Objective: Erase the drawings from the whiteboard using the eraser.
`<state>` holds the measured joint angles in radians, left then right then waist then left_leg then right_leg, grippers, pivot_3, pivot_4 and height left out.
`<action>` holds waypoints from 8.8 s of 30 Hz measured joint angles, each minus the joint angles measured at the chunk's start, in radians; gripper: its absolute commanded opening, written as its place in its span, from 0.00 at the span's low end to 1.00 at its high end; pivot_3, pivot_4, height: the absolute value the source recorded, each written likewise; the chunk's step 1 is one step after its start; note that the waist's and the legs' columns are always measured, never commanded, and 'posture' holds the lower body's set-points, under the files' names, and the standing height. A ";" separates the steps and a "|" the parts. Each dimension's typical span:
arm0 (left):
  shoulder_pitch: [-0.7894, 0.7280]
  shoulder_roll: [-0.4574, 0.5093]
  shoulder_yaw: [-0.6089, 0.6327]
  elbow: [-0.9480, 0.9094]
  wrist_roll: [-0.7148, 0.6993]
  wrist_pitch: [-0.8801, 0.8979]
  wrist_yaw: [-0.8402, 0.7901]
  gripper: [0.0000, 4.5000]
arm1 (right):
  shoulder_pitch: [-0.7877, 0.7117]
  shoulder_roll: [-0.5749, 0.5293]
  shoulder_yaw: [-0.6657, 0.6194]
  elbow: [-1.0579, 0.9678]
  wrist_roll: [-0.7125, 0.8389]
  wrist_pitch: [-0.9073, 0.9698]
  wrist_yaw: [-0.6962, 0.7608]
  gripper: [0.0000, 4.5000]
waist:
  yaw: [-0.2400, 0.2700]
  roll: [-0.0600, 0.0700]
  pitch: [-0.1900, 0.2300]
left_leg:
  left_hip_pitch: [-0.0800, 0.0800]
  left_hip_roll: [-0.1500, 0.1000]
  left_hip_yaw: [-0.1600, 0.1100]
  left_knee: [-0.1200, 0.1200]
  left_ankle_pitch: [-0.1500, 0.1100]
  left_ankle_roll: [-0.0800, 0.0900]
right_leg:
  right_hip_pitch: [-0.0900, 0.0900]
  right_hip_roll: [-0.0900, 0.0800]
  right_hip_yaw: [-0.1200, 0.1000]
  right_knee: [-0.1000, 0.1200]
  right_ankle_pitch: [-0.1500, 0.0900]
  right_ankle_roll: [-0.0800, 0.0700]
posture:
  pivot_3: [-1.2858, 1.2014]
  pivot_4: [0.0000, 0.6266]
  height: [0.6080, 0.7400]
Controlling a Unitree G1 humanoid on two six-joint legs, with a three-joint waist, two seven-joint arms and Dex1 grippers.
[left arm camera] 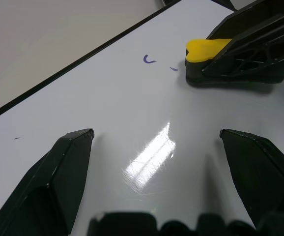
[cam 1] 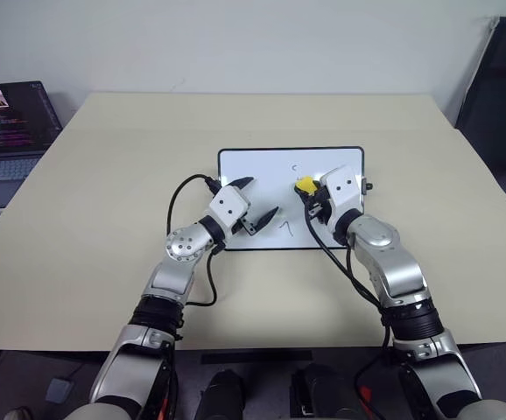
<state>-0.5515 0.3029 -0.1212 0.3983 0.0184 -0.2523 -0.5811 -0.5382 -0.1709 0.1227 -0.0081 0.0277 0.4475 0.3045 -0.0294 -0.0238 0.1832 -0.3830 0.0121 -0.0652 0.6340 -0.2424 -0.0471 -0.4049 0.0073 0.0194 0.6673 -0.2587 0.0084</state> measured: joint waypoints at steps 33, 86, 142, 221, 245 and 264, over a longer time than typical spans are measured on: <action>0.012 -0.004 -0.002 -0.013 0.000 0.007 0.001 1.00 | -0.143 0.032 0.040 0.192 -0.089 -0.125 -0.040 0.26 | 0.007 0.000 0.000 | -0.001 0.000 -0.001 0.001 0.000 0.000 | 0.000 -0.001 -0.001 0.000 0.002 -0.003 | 0.52 0.24 1.00; 0.339 0.028 -0.059 -0.384 -0.002 0.162 -0.018 1.00 | 0.128 -0.113 0.175 -0.016 -0.069 -0.334 0.241 0.26 | -0.002 0.000 0.001 | -0.001 0.001 0.001 0.007 0.000 0.001 | -0.002 0.002 0.001 0.006 0.000 -0.001 | 0.52 0.24 1.00; 0.306 0.026 -0.028 -0.352 -0.006 0.177 -0.020 1.00 | 0.194 -0.206 0.177 -0.036 -0.203 -0.276 0.207 0.26 | -0.003 0.000 0.001 | 0.000 0.000 0.000 0.009 0.000 0.001 | -0.001 0.001 0.001 0.008 -0.001 -0.001 | 0.52 0.24 1.00; 0.139 -0.023 -0.137 -0.241 -0.284 0.264 -0.489 1.00 | 0.387 -0.224 -0.441 -0.386 0.152 0.315 -0.005 0.26 | 0.000 0.001 0.002 | -0.009 0.000 -0.003 0.006 0.000 0.001 | -0.002 0.001 -0.002 -0.004 0.001 0.001 | 0.52 0.24 1.00; 0.106 0.008 -0.155 -0.152 -0.252 0.241 -0.606 1.00 | 0.343 -0.215 -0.481 -0.253 0.230 0.472 -0.050 0.45 | 0.000 0.002 0.003 | -0.009 0.000 -0.003 0.006 0.000 0.001 | -0.002 0.002 -0.002 -0.003 0.001 0.001 | 0.52 0.24 1.00; 0.149 0.029 -0.120 -0.164 -0.237 0.241 -0.510 1.00 | 0.355 -0.196 -0.504 -0.265 0.239 0.425 -0.094 1.00 | 0.000 0.003 0.002 | -0.009 0.000 -0.003 0.006 0.000 0.001 | -0.002 0.001 -0.001 -0.003 0.001 0.001 | 0.52 0.24 1.00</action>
<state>-0.4024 0.3316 -0.2416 0.2343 -0.2182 -0.0110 -1.0914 -0.1830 -0.3665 -0.3814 -0.2733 0.2670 0.8726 0.2110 -0.0294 -0.0213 0.1854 -0.3922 0.0124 -0.0686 0.6398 -0.2424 -0.0459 -0.4073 0.0087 0.0188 0.6644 -0.2581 0.0093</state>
